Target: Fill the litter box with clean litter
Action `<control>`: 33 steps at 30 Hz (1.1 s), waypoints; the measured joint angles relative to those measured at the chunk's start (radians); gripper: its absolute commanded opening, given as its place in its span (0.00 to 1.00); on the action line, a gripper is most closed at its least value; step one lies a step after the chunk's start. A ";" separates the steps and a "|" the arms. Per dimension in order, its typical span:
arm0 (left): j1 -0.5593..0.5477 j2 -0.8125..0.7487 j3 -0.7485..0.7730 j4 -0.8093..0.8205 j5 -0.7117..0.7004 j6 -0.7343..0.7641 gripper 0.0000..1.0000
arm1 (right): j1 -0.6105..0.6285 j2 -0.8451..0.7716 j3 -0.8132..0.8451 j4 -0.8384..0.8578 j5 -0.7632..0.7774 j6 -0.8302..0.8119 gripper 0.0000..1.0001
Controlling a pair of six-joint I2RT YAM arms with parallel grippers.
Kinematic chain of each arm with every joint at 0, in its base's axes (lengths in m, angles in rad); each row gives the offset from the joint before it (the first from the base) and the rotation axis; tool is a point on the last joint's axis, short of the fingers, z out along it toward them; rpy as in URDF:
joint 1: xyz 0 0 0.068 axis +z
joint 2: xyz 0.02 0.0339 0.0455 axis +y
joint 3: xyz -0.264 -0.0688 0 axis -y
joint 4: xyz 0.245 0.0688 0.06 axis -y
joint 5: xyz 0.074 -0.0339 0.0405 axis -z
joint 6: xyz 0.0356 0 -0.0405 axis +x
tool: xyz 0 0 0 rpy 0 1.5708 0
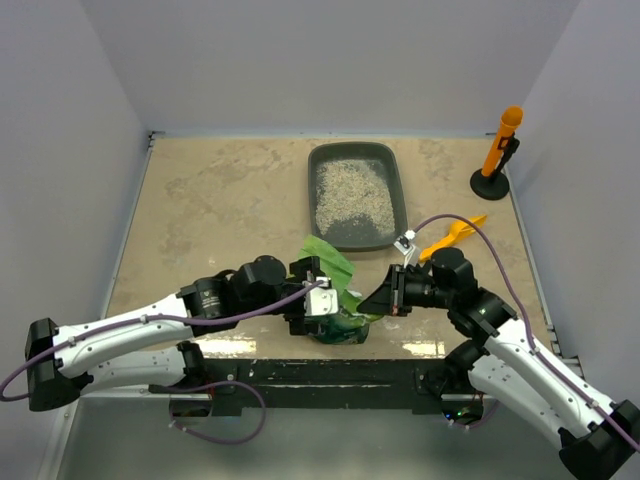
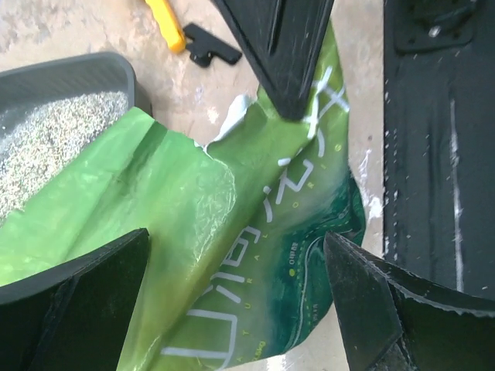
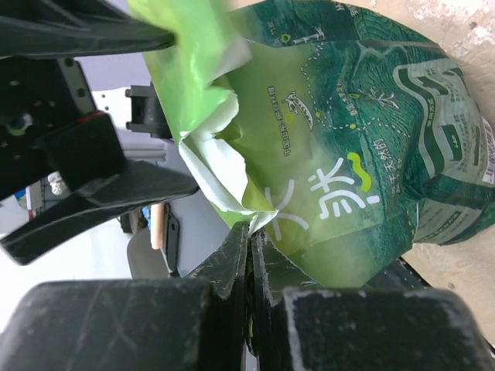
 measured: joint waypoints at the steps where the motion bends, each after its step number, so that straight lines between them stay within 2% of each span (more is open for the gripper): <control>1: -0.003 0.017 0.000 -0.002 -0.014 0.010 1.00 | 0.000 0.000 0.003 -0.010 0.000 -0.002 0.00; 8: -0.007 0.045 0.000 -0.007 -0.093 0.079 1.00 | -0.001 -0.002 0.016 -0.032 -0.003 -0.023 0.00; 20: -0.007 0.116 0.000 -0.050 -0.077 0.098 1.00 | -0.006 -0.014 0.026 -0.047 -0.010 -0.029 0.00; 22: -0.007 0.115 0.000 -0.061 -0.070 0.098 0.94 | -0.008 -0.013 0.035 -0.058 -0.009 -0.035 0.00; 29: -0.006 0.129 0.003 -0.091 -0.026 0.097 0.66 | -0.013 -0.012 0.060 -0.105 -0.007 -0.059 0.00; 33: -0.005 0.147 0.016 -0.099 -0.011 0.094 0.64 | -0.014 -0.015 0.074 -0.144 0.001 -0.071 0.00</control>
